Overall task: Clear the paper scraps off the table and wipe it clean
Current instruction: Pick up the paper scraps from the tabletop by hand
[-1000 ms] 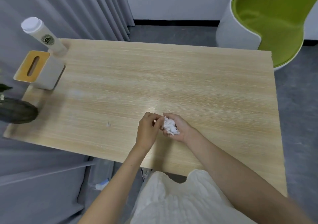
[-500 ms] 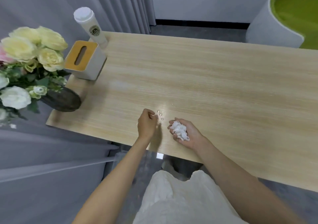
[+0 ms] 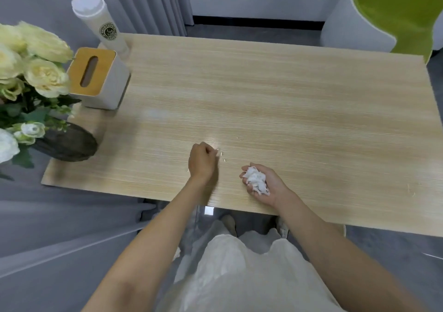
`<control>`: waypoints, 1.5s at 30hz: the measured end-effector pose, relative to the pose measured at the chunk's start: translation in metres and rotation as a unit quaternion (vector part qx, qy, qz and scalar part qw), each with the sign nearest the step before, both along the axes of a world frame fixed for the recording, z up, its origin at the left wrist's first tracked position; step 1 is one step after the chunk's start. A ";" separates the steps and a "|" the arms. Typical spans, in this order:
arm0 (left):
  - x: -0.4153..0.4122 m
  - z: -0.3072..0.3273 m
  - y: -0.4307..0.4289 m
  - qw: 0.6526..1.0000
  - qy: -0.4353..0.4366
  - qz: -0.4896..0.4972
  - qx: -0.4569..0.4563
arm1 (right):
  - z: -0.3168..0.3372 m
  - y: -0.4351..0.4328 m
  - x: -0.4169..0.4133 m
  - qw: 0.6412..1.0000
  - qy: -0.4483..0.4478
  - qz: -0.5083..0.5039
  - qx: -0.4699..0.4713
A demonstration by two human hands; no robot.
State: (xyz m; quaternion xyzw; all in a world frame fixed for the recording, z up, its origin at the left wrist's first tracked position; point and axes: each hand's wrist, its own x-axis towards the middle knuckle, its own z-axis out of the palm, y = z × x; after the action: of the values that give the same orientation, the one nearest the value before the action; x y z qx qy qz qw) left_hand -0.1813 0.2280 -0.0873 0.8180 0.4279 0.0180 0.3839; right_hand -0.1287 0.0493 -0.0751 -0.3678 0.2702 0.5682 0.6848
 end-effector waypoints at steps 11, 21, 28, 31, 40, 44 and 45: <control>-0.031 0.055 -0.066 0.977 -0.111 -0.154 -0.095 | 0.007 0.026 -0.011 0.999 -0.036 0.013 0.023; 0.001 0.057 -0.086 0.950 -0.113 -0.286 -0.062 | 0.015 -0.019 0.015 0.996 -0.038 -0.077 -0.019; 0.025 0.062 -0.123 0.926 -0.093 -0.318 -0.179 | 0.019 -0.072 0.020 0.988 -0.046 -0.148 -0.017; 0.034 0.072 -0.137 0.936 -0.123 -0.226 -0.239 | 0.029 -0.090 0.023 0.983 -0.048 -0.178 -0.014; 0.038 0.071 -0.209 0.906 -0.055 -0.193 -0.373 | 0.039 -0.140 0.029 0.969 -0.045 -0.243 0.002; 0.039 0.073 -0.272 0.905 -0.026 -0.230 -0.358 | 0.040 -0.209 0.030 0.958 -0.053 -0.282 -0.005; 0.039 0.075 -0.290 0.904 -0.020 -0.241 -0.352 | 0.039 -0.230 0.030 0.956 -0.057 -0.289 -0.013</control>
State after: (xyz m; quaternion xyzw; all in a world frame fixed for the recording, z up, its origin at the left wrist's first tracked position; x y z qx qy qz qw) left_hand -0.1424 -0.0620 -0.0123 0.7071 0.1879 -0.2107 0.6483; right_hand -0.0984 -0.1811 -0.0364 -0.3148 0.3325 0.3207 0.8292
